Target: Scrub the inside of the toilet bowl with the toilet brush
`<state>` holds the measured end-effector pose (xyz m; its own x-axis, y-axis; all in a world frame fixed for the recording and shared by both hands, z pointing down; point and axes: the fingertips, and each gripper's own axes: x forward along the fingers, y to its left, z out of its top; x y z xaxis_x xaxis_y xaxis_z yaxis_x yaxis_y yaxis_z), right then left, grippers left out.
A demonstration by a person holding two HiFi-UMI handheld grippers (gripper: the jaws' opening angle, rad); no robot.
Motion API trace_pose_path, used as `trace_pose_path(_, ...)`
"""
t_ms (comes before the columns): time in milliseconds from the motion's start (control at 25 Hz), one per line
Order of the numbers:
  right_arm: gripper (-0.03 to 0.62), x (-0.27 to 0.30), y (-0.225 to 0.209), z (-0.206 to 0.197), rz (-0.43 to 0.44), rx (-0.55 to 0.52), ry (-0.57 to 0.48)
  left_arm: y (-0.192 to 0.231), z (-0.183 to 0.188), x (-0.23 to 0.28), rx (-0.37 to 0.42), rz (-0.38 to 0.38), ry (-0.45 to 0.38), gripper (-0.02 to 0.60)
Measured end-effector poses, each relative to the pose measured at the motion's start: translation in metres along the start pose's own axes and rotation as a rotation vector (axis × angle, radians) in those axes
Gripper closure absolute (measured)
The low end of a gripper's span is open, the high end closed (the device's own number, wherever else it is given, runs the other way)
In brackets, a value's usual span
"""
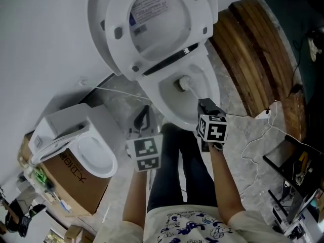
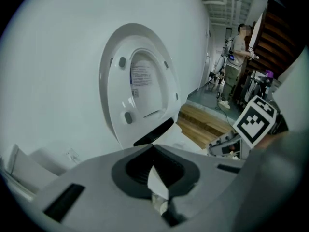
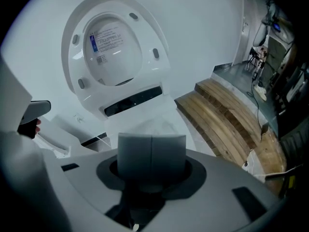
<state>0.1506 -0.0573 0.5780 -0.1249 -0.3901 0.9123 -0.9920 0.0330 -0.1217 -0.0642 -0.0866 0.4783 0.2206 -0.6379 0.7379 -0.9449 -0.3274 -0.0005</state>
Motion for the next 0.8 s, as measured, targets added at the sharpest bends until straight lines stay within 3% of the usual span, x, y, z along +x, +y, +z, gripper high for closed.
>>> trace_pose_path(360, 0.43, 0.051, -0.005, -0.013, -0.003, 0.036, 0.029, -0.008, -0.019, 0.031, 0.016, -0.014, 0.012, 0.58)
trace_pose_path(800, 0.43, 0.095, -0.004, 0.001, -0.012, 0.071, 0.005, -0.012, -0.04, 0.045, -0.019, -0.013, 0.04, 0.58)
